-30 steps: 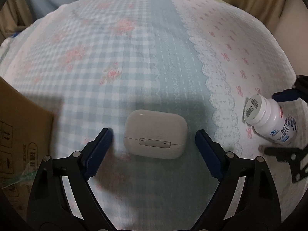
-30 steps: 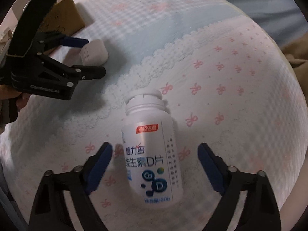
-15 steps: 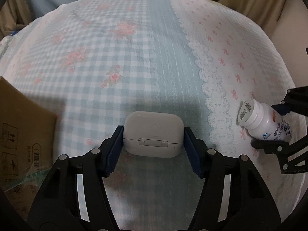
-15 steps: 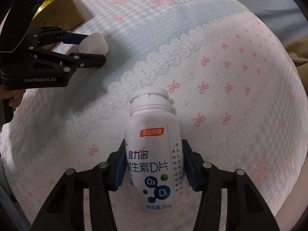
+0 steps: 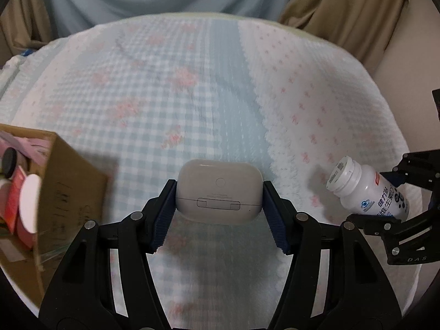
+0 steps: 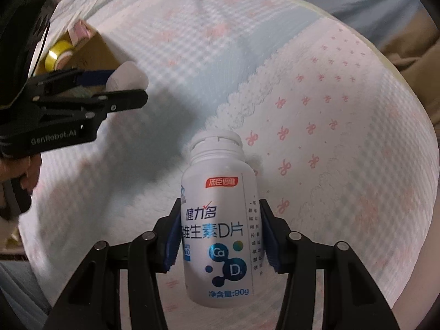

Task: Organize rigid objects
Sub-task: 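Carry earbud case and pill bottle over the cardboard box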

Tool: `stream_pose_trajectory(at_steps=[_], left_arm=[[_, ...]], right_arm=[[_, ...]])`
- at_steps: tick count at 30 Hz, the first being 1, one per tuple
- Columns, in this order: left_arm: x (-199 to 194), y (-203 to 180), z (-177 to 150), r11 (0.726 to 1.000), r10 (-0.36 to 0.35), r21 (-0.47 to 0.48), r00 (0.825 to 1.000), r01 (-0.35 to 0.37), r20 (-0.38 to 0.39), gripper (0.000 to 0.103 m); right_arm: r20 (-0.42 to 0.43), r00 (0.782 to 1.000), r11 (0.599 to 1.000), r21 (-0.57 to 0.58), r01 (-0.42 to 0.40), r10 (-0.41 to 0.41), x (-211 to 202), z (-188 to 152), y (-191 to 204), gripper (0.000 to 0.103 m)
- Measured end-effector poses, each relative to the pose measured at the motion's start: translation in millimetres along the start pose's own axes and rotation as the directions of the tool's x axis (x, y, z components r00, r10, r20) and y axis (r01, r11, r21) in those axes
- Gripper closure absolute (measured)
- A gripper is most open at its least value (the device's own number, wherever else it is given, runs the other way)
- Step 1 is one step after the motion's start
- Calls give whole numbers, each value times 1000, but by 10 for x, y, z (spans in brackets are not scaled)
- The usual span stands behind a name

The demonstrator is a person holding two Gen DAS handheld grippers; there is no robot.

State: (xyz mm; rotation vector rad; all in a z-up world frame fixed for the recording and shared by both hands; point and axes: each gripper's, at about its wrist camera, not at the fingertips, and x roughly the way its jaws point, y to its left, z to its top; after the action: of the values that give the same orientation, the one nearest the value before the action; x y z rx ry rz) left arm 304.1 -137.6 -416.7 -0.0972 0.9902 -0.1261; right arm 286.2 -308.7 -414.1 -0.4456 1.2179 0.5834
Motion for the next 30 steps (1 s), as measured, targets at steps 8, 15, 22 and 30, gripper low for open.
stream_pose_trajectory(at_steps=[8,15,22,30], left_arm=[[-735,85,7,999,-17,-26,997,19,73,45],[-1517,286,-60,998,-19,-59,992,27,124,45],[-2328,648,-61,998,9,-67,991,0,135,45],[-2759,1331,77,998,17,-59,987,-8,158,45]], right_arm=[[101,995,985,171,-35,18,-674,-60,191,56],[207,978,941,331,-74,4,-1381,-61,518,56],[271,962,912,386,-137,30,-1883,169,1029,56],[305,951,903,390,-179,56,-2033,613,1617,56]])
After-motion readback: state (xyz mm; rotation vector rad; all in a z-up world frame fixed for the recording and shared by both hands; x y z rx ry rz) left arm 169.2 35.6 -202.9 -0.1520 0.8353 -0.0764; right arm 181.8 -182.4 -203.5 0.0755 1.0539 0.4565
